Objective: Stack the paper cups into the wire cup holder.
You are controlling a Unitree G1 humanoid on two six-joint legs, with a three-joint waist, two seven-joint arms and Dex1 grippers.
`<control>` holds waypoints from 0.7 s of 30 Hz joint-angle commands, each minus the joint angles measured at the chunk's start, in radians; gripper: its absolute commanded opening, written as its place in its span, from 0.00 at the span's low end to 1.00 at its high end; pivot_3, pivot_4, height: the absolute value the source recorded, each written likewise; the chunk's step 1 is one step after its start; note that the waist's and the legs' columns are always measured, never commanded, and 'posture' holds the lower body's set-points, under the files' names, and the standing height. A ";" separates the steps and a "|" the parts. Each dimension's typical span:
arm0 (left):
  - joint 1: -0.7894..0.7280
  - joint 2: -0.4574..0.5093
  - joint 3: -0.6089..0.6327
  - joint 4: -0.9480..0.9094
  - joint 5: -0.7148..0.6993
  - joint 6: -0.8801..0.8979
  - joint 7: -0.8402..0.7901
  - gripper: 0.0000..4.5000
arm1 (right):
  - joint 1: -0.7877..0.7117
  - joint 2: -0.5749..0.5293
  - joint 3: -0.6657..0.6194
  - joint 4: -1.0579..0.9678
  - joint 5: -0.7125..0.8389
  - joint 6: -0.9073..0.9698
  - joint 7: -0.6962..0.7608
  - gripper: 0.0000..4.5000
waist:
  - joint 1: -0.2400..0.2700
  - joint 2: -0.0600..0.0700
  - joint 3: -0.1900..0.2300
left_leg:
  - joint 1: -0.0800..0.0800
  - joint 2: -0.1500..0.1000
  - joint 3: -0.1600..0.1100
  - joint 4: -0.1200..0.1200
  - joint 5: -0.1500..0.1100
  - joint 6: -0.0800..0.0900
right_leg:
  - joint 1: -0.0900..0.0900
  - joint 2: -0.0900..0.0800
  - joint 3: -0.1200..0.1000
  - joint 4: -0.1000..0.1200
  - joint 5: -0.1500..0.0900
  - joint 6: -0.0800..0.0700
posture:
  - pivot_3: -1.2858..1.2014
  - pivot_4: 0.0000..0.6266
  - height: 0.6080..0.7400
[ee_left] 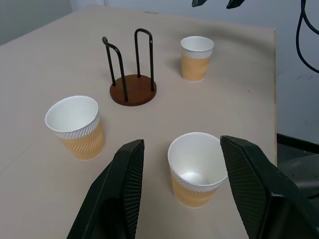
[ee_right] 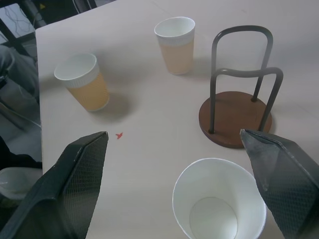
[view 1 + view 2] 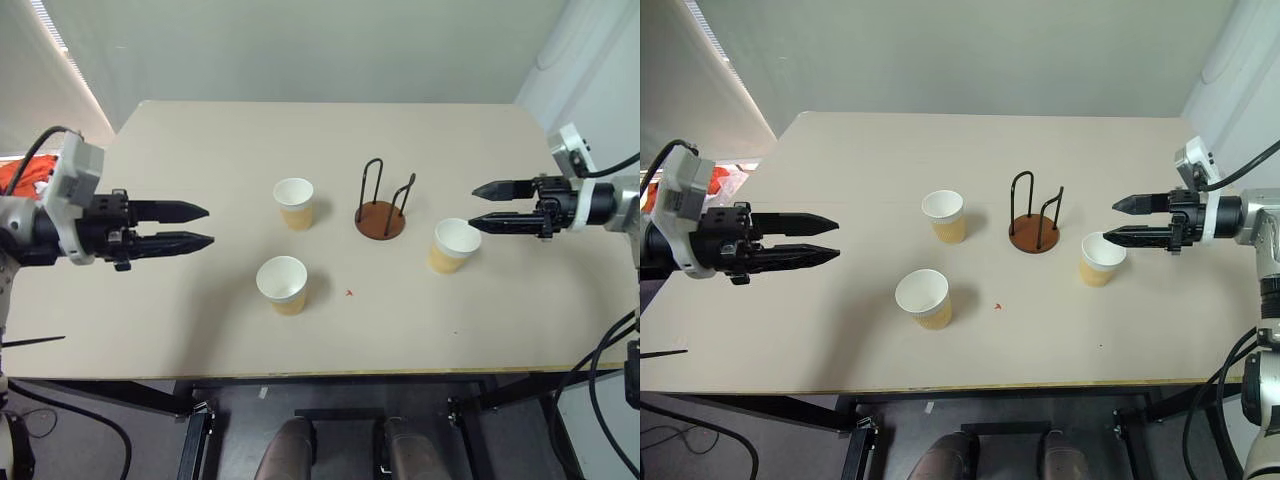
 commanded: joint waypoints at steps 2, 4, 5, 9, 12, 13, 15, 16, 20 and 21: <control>-0.007 0.004 0.037 0.014 -0.007 -0.024 -0.011 0.58 | -0.014 -0.004 -0.021 -0.034 0.023 0.003 -0.005 1.00 | 0.000 0.000 0.000 | 0.000 0.000 0.000 0.000 0.000 0.000 | 0.000 0.000 0.000 0.000 0.000 0.000 | 0.52 0.24 1.00; -0.009 0.000 0.036 0.024 -0.006 -0.033 -0.013 0.58 | -0.013 -0.002 -0.021 -0.036 0.025 0.004 -0.009 1.00 | 0.000 0.000 0.000 | 0.000 0.000 0.000 0.000 0.000 0.000 | 0.000 0.000 0.000 0.000 0.000 0.000 | 0.52 0.24 1.00; -0.012 -0.005 0.034 0.032 0.000 -0.043 -0.010 0.58 | -0.009 0.004 -0.020 -0.040 0.020 -0.007 -0.024 1.00 | 0.000 0.000 0.000 | 0.000 0.000 0.000 0.000 0.000 0.000 | 0.000 0.000 0.000 0.000 0.000 0.000 | 0.52 0.24 1.00; -0.040 -0.043 0.004 0.053 0.050 -0.092 0.059 0.58 | 0.012 0.060 -0.015 -0.097 0.017 0.030 -0.131 1.00 | 0.000 0.000 0.000 | 0.000 0.000 0.000 0.000 0.000 0.000 | 0.000 0.000 0.000 0.001 0.000 0.000 | 0.52 0.24 1.00; -0.089 -0.087 -0.060 0.049 0.138 -0.143 0.148 0.58 | 0.043 0.135 0.008 -0.197 0.012 0.143 -0.273 1.00 | -0.001 0.000 0.000 | 0.001 0.000 0.000 0.000 0.001 0.000 | 0.000 0.000 0.000 0.001 0.001 0.000 | 0.52 0.24 1.00; -0.114 -0.099 -0.082 0.048 0.160 -0.136 0.175 0.58 | 0.055 0.157 0.015 -0.230 0.008 0.175 -0.315 1.00 | 0.000 0.000 0.000 | 0.001 0.000 0.000 0.001 0.001 0.000 | 0.000 0.000 0.000 0.001 0.001 0.000 | 0.52 0.24 1.00; -0.147 -0.117 -0.101 0.020 0.159 -0.117 0.193 0.58 | 0.073 0.205 0.012 -0.280 0.004 0.228 -0.409 1.00 | 0.000 0.000 0.000 | 0.000 0.000 0.000 0.001 0.002 0.000 | 0.000 0.000 -0.001 0.001 0.002 0.000 | 0.52 0.24 1.00; -0.158 -0.126 -0.108 0.002 0.155 -0.104 0.203 0.58 | 0.072 0.229 0.007 -0.287 0.002 0.251 -0.456 1.00 | 0.000 0.000 0.000 | 0.000 0.000 0.000 0.001 0.002 0.000 | 0.000 0.000 -0.001 0.001 0.003 0.001 | 0.52 0.24 1.00; -0.183 -0.159 -0.123 -0.040 0.154 -0.089 0.247 0.58 | 0.068 0.306 -0.010 -0.298 -0.005 0.314 -0.610 1.00 | 0.000 0.000 0.000 | 0.000 -0.001 0.000 0.002 0.001 0.001 | 0.000 -0.001 0.000 0.000 0.003 0.001 | 0.52 0.24 1.00; -0.184 -0.166 -0.124 -0.048 0.153 -0.087 0.254 0.58 | 0.069 0.319 -0.012 -0.299 -0.007 0.316 -0.637 1.00 | 0.000 0.000 0.000 | 0.000 -0.001 0.000 0.001 0.001 0.001 | 0.000 -0.001 0.000 0.000 0.003 0.001 | 0.52 0.24 1.00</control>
